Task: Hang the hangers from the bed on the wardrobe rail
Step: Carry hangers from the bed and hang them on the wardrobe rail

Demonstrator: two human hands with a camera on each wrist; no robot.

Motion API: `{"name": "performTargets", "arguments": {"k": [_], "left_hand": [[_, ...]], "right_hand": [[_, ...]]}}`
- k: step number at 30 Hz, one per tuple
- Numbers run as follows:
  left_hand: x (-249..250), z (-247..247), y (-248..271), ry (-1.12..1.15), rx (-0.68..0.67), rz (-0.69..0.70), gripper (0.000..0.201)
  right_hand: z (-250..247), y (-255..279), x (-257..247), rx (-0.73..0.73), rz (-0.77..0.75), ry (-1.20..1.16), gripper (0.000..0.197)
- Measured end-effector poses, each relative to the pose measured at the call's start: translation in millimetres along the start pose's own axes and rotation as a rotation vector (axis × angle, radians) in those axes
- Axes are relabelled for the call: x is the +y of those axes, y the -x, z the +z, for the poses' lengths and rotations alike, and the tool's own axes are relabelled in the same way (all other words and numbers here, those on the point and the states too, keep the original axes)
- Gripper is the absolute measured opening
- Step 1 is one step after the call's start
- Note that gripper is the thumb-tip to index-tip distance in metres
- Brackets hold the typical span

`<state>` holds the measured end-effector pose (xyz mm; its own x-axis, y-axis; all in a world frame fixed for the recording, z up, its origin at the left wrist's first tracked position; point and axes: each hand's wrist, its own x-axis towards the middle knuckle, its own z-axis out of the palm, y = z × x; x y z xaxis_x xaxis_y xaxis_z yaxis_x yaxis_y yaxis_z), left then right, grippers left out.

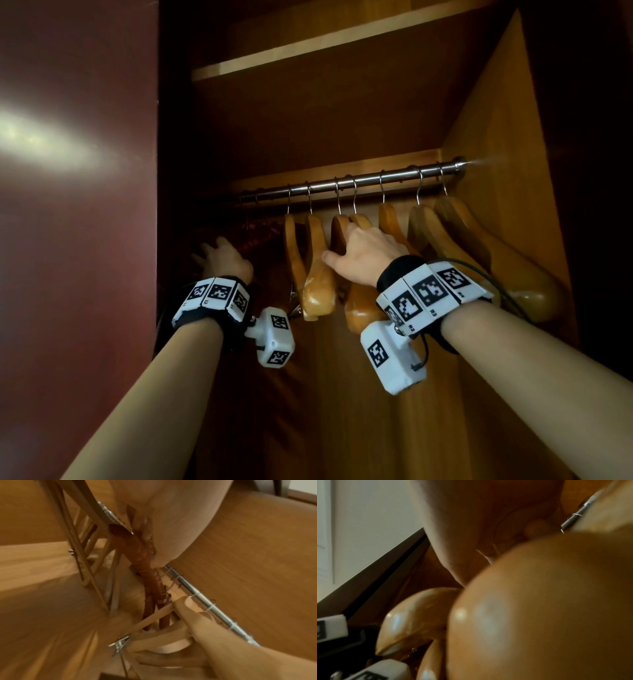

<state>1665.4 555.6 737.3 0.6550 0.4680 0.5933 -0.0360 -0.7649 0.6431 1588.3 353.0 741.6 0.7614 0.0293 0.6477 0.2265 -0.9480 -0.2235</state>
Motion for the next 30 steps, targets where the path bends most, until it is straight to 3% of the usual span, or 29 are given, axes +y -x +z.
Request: {"name": "performTargets", "arguments": {"k": [4,11,20,26,30], "left_hand": [[-3.5,4.1,-3.9,0.044,-0.005,-0.023,0.057],[1.6,8.5,0.8,-0.008,-0.032,0.054,0.031],[11.2,7.0,4.9,-0.004,-0.032,0.070,0.029],[5.6,6.2,16.8,-0.027,-0.045,0.063,0.050],[10.5,0.7,32.8,0.005,0.018,0.192,0.052]], "right_hand": [[2.0,-1.7,2.6,0.004,-0.004,0.011,0.051],[3.2,-4.6,2.3,-0.003,-0.018,0.016,0.052],[7.5,-4.5,-2.6,-0.007,-0.021,-0.007,0.055],[5.3,-4.7,1.2,0.010,-0.008,0.005,0.049],[4.6,-4.9,1.6,0.016,0.013,-0.015,0.048]]}}
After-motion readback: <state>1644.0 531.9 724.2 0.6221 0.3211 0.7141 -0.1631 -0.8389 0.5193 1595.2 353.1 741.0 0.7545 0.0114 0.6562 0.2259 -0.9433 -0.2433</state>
